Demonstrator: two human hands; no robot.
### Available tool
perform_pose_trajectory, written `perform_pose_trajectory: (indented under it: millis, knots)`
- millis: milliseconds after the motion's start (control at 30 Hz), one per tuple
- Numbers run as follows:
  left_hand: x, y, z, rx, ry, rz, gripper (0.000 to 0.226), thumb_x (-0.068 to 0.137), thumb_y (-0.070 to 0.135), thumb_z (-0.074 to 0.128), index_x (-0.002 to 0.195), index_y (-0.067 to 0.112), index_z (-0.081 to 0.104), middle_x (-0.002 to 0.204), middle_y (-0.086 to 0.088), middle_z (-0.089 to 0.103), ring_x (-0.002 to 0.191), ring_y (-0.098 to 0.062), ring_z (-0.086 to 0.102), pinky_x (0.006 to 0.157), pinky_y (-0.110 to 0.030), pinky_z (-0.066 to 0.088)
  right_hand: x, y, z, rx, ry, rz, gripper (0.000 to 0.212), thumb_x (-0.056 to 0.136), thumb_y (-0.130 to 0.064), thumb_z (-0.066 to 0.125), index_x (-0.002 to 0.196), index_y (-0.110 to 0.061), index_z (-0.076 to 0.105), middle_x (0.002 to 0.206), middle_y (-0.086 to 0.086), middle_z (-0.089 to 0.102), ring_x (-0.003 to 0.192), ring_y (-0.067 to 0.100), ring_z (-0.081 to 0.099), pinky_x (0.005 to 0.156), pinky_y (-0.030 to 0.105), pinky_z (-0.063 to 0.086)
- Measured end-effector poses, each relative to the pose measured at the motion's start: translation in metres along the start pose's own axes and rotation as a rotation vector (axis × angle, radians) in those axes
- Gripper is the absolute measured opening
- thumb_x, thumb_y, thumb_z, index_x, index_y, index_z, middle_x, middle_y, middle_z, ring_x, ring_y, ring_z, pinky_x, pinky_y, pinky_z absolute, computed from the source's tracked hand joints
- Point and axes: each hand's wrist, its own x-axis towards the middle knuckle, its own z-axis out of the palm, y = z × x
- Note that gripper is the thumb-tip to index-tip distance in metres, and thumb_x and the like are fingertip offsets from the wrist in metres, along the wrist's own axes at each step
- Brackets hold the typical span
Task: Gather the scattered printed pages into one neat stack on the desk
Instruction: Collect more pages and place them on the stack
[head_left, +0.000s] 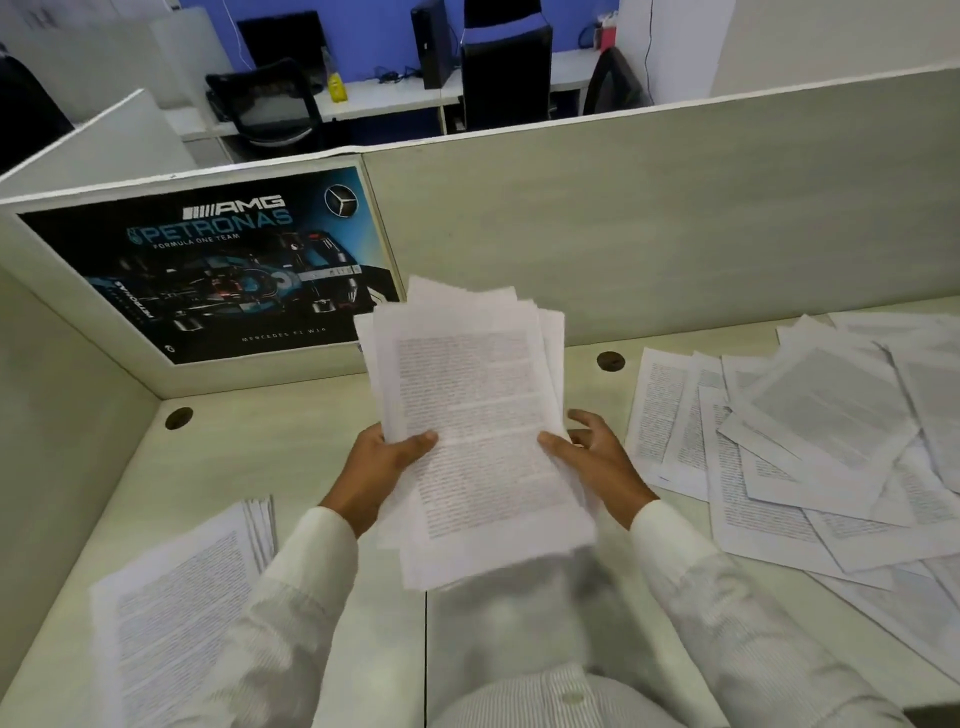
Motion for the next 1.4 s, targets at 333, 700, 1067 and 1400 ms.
perform_pose_trajectory:
  millis: [333, 700, 1067, 1400]
  knots:
    - [-0.010, -0.018, -0.007, -0.197, -0.234, -0.282, 0.046, 0.094, 0.042, 0.059, 0.132, 0.017, 0.062, 0.131, -0.011, 0.064, 0.121, -0.035, 0.060, 0.110, -0.050, 0.039, -0.009, 0.006, 0.000, 0.477, -0.251, 0.106, 0.050, 0.089, -0.042, 0.063, 0.126, -0.010, 0.066, 0.123, 0.015, 0.069, 0.112, 0.033, 0.066, 0.093, 0.041, 0.052]
    - [-0.012, -0.016, 0.048, -0.001, -0.220, -0.291, 0.058, 0.089, 0.065, 0.051, 0.130, 0.026, 0.062, 0.127, -0.003, 0.068, 0.116, -0.029, 0.065, 0.108, -0.048, 0.043, 0.001, 0.002, -0.043, 0.381, -0.040, 0.157, 0.037, 0.096, -0.046, 0.058, 0.111, -0.015, 0.071, 0.106, 0.006, 0.076, 0.089, 0.022, 0.073, 0.076, 0.032, 0.055]
    - [-0.042, -0.026, 0.124, 0.261, -0.417, -0.274, 0.039, 0.094, 0.040, 0.058, 0.129, 0.024, 0.060, 0.121, 0.003, 0.071, 0.109, -0.020, 0.069, 0.100, -0.041, 0.052, -0.006, 0.020, -0.114, 0.234, 0.045, 0.063, 0.057, 0.103, -0.051, 0.035, 0.153, -0.025, 0.030, 0.152, -0.009, 0.037, 0.141, 0.014, 0.034, 0.113, 0.031, 0.025]
    - [-0.017, -0.015, 0.153, 0.300, -0.348, -0.236, 0.039, 0.089, 0.016, 0.070, 0.127, 0.015, 0.064, 0.119, -0.003, 0.072, 0.108, -0.024, 0.069, 0.097, -0.042, 0.054, 0.008, 0.013, -0.169, 0.423, -0.223, 0.098, 0.039, 0.095, -0.041, 0.057, 0.125, -0.018, 0.066, 0.124, 0.007, 0.070, 0.115, 0.025, 0.066, 0.101, 0.041, 0.049]
